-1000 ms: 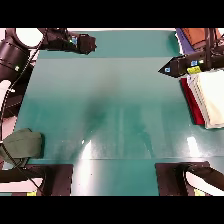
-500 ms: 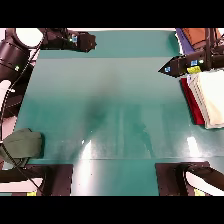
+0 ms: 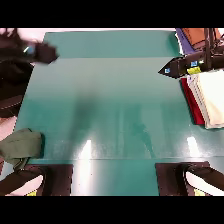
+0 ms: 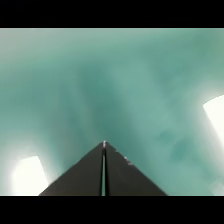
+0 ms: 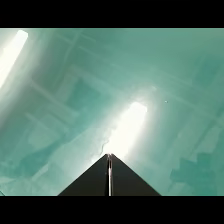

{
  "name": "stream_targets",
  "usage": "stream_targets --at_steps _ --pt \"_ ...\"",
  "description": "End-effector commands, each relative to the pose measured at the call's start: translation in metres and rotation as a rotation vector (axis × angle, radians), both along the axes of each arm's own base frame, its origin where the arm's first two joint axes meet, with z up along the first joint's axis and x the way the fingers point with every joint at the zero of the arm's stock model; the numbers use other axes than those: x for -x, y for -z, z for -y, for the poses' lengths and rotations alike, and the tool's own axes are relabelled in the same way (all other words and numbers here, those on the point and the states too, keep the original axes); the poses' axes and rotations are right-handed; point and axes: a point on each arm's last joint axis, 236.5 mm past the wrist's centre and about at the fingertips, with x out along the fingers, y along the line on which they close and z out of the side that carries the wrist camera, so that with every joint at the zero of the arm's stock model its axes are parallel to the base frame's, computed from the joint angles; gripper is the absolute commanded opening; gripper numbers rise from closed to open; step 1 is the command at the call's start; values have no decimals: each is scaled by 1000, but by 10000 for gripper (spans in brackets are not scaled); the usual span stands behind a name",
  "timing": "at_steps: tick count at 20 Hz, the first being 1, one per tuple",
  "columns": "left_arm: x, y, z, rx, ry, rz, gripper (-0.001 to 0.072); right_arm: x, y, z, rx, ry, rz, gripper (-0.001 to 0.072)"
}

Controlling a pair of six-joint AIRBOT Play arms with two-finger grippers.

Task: Fold the shirts.

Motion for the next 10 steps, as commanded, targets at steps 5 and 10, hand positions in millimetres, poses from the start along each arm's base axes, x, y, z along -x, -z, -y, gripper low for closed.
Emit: stream_targets --at_steps 5,10 --pt "160 172 -140 -279 -362 -580 551 1 0 -1 0 -4 -3 18" --pt "219 250 -171 -351 -460 -817 552 1 0 -1 1 -4 -3 18"
